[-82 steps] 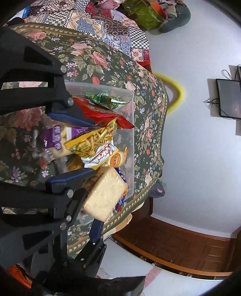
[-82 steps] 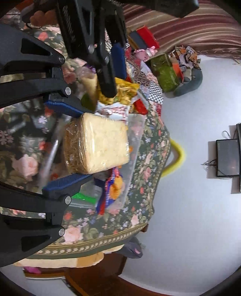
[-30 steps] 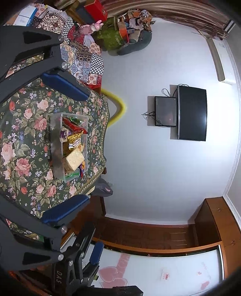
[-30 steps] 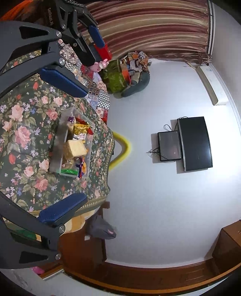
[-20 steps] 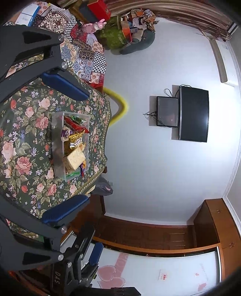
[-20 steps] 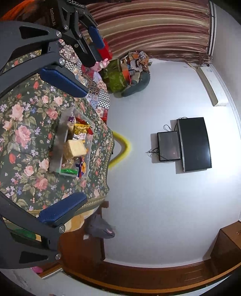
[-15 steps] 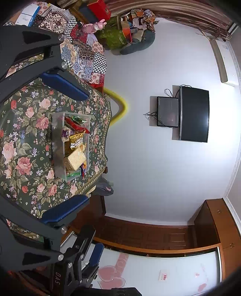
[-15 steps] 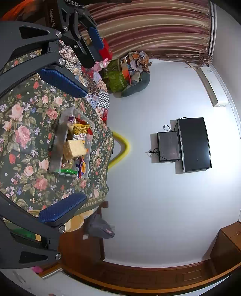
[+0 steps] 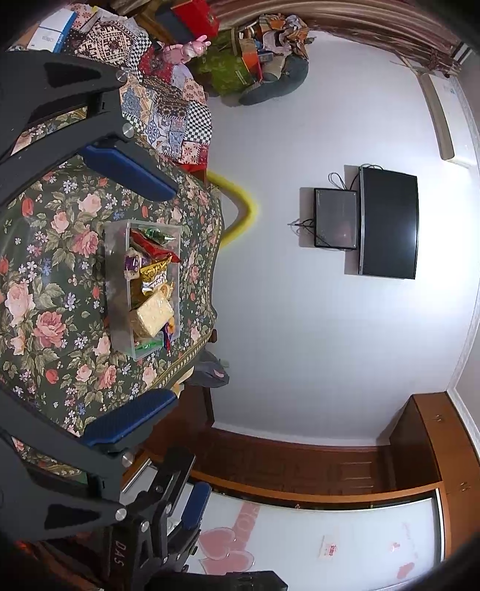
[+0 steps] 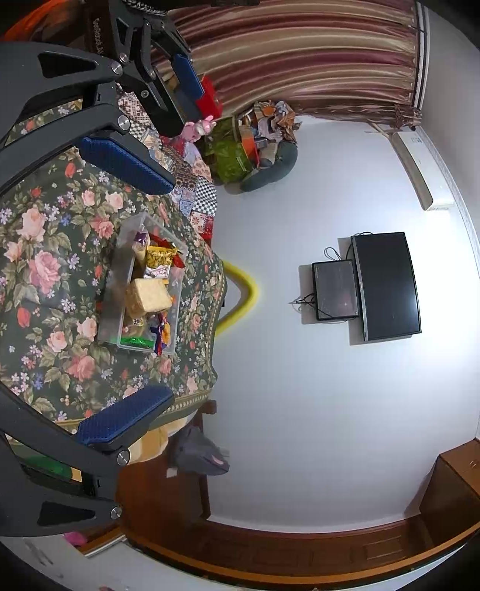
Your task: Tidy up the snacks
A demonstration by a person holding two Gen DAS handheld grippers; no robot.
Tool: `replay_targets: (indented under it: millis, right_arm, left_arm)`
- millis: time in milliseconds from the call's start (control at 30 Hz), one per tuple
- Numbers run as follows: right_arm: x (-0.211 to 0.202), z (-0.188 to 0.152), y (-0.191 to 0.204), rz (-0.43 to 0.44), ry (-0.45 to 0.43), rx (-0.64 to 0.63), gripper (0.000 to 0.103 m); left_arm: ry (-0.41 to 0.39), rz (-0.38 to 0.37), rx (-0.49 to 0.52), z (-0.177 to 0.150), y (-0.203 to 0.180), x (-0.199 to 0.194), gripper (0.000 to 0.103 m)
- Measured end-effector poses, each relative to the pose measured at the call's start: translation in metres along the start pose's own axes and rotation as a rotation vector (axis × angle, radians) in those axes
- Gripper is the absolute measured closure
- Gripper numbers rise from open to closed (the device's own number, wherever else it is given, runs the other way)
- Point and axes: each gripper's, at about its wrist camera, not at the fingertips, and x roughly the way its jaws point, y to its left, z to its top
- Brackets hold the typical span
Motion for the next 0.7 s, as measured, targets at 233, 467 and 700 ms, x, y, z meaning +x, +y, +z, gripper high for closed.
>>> replay_targets:
  millis: [233,467,700]
  right_arm:
    - [0.0011,0.0007,-0.0005,0.002,0.000,-0.001,0.000]
    - [0.0026,-0.0009,-0.0003,0.005,0.002,-0.002,0.000]
    - [0.0064,-0.0031,-0.0001,0.010,0.011,-0.007,0.000]
  left_arm:
    - [0.000,-0.011,0.001,0.0000,-0.0007,-0.0006,0.000]
    - [0.009,-0.024,0.016,-0.0007,-0.0026,0.0006,0.000]
    - [0.017,-0.015,0.013,-0.0031,-0.0016,0.0041,0.000]
